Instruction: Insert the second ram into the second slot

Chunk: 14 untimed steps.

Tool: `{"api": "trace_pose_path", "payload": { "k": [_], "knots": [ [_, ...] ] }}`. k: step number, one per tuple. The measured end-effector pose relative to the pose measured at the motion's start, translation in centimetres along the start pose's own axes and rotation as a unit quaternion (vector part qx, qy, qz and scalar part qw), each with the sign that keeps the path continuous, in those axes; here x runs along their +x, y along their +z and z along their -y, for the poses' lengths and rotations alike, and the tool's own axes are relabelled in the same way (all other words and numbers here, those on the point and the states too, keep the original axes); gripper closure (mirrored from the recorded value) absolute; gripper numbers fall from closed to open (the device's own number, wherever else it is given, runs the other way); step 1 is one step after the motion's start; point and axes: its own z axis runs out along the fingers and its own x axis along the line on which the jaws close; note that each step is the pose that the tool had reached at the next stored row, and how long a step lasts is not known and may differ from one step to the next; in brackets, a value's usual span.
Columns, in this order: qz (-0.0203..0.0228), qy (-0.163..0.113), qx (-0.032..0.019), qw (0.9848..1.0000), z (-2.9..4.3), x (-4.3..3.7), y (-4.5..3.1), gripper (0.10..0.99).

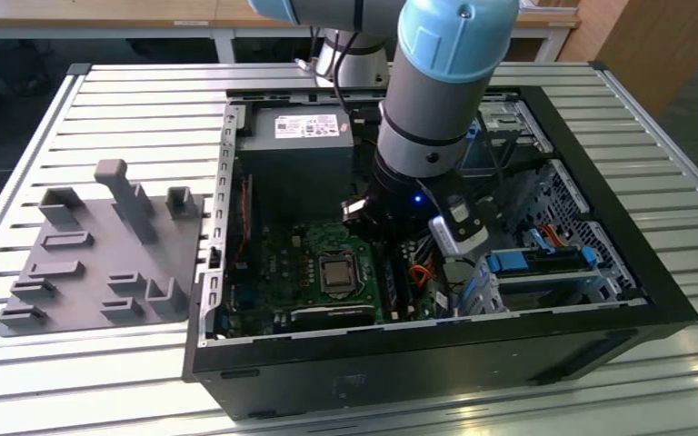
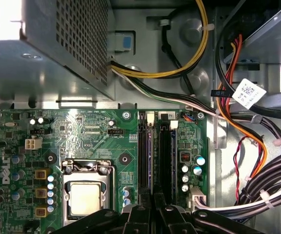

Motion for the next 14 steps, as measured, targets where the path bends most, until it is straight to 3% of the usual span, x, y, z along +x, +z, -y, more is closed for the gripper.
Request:
{"api": "trace_pose_path", "payload": {
  "k": [14],
  "knots": [
    [-0.0002, -0.004, 0.0001, 1.0000, 0.01, -0.03, 0.46, 0.949]
  ]
}}
